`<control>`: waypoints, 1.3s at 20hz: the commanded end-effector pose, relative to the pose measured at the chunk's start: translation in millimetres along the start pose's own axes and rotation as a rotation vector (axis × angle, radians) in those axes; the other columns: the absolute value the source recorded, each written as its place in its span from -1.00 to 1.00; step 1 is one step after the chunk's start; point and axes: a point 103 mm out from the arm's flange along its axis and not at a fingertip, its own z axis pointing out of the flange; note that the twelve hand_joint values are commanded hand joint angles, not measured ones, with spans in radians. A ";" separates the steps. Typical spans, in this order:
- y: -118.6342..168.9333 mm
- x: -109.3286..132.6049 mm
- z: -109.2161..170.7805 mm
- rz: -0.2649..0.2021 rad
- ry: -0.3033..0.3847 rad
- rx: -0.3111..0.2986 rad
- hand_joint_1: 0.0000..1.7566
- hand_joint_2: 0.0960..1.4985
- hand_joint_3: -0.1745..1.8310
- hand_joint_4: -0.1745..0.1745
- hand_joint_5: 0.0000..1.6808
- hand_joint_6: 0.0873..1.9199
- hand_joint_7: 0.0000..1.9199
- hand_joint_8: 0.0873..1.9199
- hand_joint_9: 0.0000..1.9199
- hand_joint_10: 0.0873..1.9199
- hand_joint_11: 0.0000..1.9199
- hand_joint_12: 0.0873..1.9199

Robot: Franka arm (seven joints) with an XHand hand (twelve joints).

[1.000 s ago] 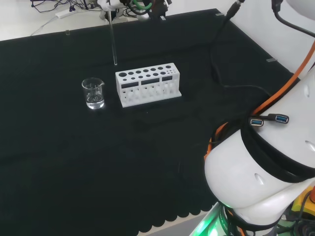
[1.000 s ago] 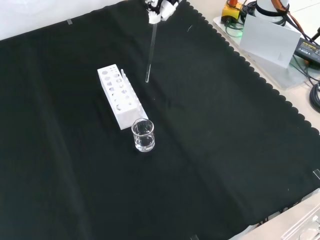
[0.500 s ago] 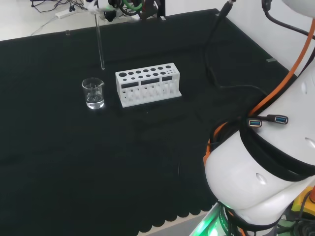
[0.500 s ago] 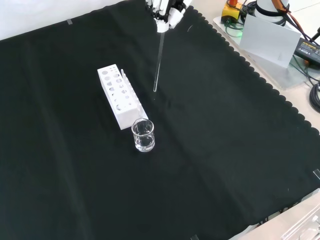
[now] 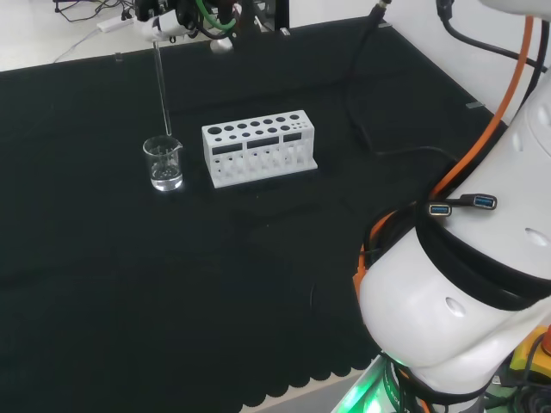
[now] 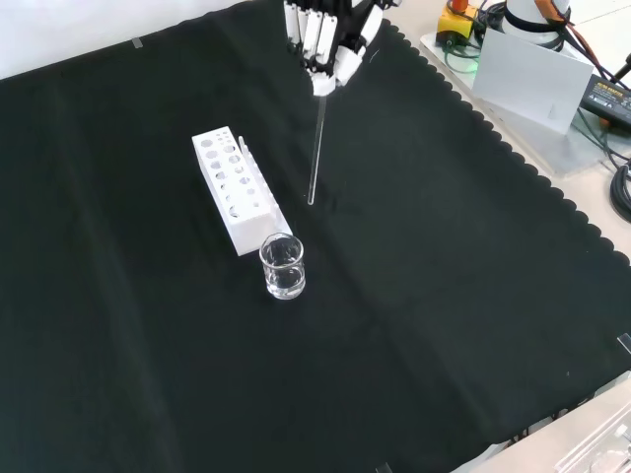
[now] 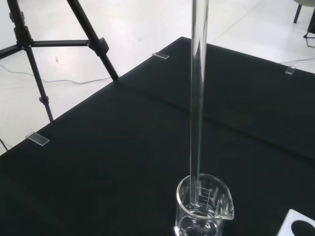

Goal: Stir in the beaker to the left of the white test tube rack with the glass rod.

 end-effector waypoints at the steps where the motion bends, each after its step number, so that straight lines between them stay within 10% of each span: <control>1: 16.4 -1.1 8.6 -0.019 -0.009 -0.006 0.49 0.44 -1.00 -1.00 0.54 -0.90 0.23 -0.01 0.72 -0.36 0.66 -0.37; 26: 52.9 -20.4 40.7 -0.030 0.031 0.013 0.49 0.44 -1.00 -1.00 0.55 -0.92 0.24 -0.01 0.71 -0.36 0.66 -0.36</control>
